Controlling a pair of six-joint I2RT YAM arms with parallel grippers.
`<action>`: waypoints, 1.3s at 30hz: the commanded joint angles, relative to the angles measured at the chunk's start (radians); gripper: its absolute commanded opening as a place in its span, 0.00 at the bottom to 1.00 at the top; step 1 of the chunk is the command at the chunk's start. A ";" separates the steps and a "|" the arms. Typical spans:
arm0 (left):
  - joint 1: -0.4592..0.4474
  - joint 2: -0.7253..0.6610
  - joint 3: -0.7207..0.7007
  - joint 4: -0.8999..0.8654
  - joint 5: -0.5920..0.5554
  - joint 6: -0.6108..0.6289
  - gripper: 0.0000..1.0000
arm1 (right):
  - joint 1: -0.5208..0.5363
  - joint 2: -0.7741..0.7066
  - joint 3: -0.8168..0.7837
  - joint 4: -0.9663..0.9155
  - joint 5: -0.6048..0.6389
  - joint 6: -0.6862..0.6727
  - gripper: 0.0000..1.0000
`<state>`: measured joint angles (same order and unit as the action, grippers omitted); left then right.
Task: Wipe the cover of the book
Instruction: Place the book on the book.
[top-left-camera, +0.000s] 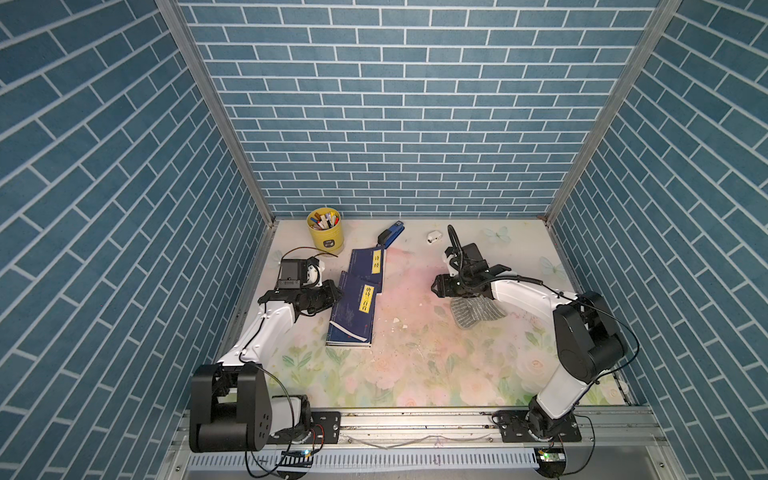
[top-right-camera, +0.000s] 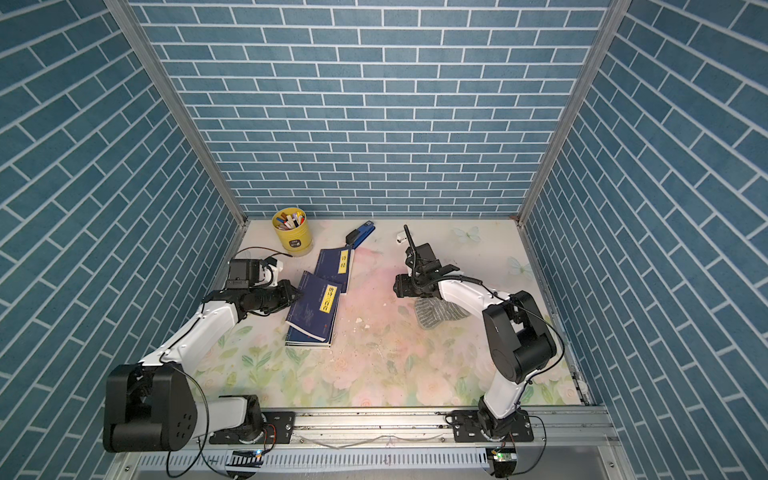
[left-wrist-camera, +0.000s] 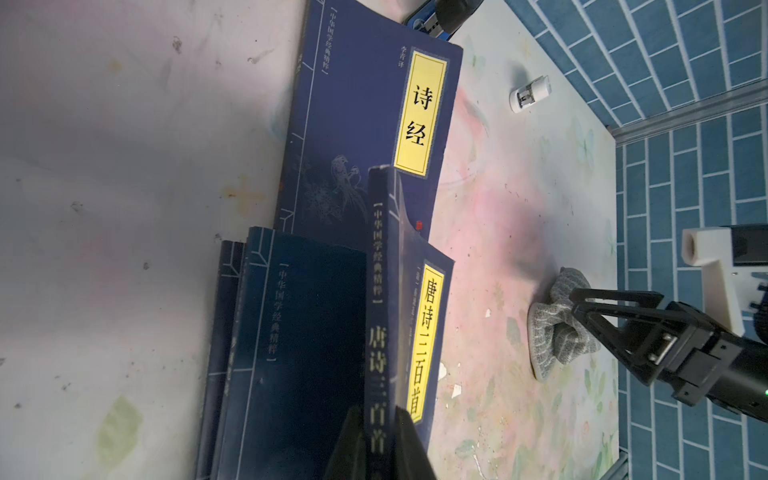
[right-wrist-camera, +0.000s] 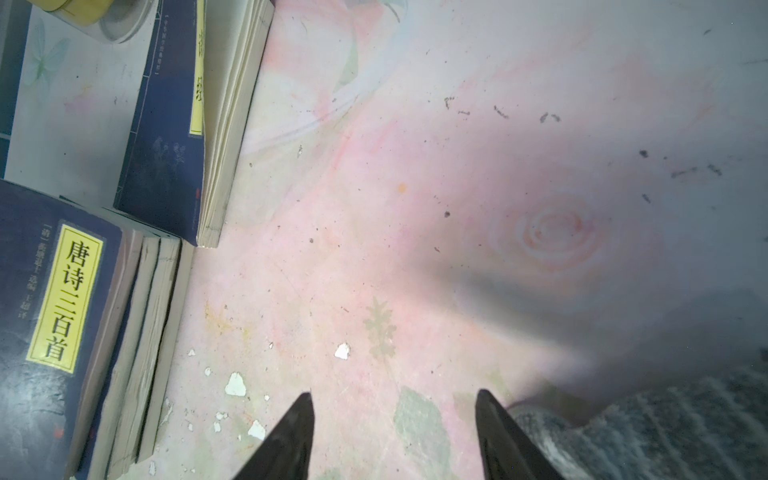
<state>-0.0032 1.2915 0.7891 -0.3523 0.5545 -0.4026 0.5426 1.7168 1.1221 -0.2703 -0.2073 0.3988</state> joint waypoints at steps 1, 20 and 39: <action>0.003 0.010 -0.030 0.019 -0.044 0.000 0.00 | -0.007 0.012 0.023 0.002 -0.006 -0.040 0.62; 0.003 0.008 -0.102 0.046 -0.111 -0.034 0.10 | -0.006 0.029 0.027 -0.002 -0.012 -0.039 0.62; 0.003 0.064 -0.074 0.016 -0.162 -0.003 0.32 | -0.006 0.023 0.020 -0.005 -0.009 -0.044 0.63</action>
<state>-0.0032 1.3476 0.6994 -0.3103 0.4149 -0.4267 0.5419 1.7355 1.1229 -0.2703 -0.2142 0.3912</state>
